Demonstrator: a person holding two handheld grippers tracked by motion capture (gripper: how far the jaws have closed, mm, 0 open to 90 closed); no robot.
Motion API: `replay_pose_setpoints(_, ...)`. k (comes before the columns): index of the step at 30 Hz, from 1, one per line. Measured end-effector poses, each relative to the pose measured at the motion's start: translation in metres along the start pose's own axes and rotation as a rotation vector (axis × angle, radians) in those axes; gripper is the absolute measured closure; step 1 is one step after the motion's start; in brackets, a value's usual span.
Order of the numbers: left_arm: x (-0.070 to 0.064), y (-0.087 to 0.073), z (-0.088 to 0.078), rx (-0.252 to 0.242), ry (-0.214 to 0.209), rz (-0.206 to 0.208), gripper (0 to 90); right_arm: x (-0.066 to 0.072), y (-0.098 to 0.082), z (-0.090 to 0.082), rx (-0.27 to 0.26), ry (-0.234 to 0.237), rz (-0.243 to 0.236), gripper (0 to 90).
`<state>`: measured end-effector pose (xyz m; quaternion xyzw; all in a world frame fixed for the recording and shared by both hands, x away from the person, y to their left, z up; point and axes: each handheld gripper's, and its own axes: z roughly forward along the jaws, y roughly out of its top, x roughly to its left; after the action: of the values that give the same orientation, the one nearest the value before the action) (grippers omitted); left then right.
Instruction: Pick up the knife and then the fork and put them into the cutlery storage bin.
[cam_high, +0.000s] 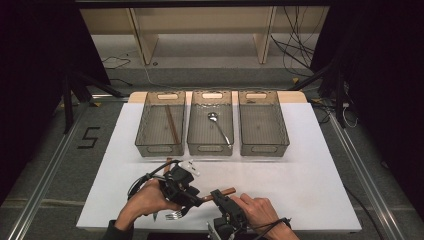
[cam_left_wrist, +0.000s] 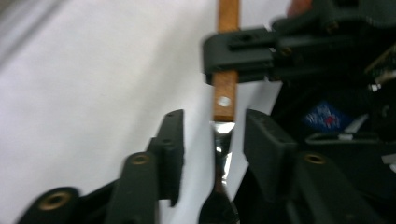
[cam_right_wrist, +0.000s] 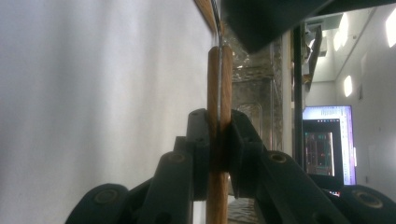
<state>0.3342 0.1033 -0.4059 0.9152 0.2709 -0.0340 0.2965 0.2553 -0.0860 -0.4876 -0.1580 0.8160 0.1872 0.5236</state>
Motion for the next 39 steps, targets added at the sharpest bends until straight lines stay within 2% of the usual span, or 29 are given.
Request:
replay_pose_setpoints(8,0.014,-0.006,-0.028,-0.157,0.108,-0.087,38.6,-0.004,-0.004,-0.001,0.001,0.003,0.015,80.9)
replay_pose_setpoints(12,0.023,-0.010,-0.037,-0.216,0.159,-0.121,31.8,-0.008,-0.009,-0.003,0.009,0.011,0.064,80.9)
replay_pose_setpoints(17,0.033,-0.018,-0.049,-0.276,0.227,-0.171,27.6,-0.013,-0.014,-0.008,0.016,0.007,0.100,80.9)
replay_pose_setpoints(19,0.036,-0.021,-0.052,-0.279,0.238,-0.178,26.5,-0.016,-0.017,-0.011,0.011,0.006,0.098,80.9)
replay_pose_setpoints(23,0.042,-0.027,-0.053,-0.275,0.290,-0.201,24.1,-0.023,-0.022,-0.015,0.014,-0.002,0.134,80.9)
replay_pose_setpoints(25,0.045,-0.030,-0.052,-0.287,0.295,-0.219,23.0,-0.027,-0.027,-0.017,0.018,-0.002,0.165,80.9)
replay_pose_setpoints(27,0.047,-0.032,-0.050,-0.295,0.303,-0.229,22.2,-0.032,-0.032,-0.017,0.022,-0.002,0.173,80.9)
replay_pose_setpoints(31,0.050,-0.037,-0.051,-0.316,0.316,-0.247,20.7,-0.042,-0.043,-0.017,0.043,-0.008,0.233,80.9)
replay_pose_setpoints(35,0.053,-0.044,-0.049,-0.356,0.314,-0.280,18.4,-0.052,-0.051,-0.019,0.050,0.027,0.307,80.9)
replay_pose_setpoints(39,0.056,-0.051,-0.047,-0.365,0.332,-0.300,17.3,-0.059,-0.057,-0.019,0.050,0.039,0.365,80.9)
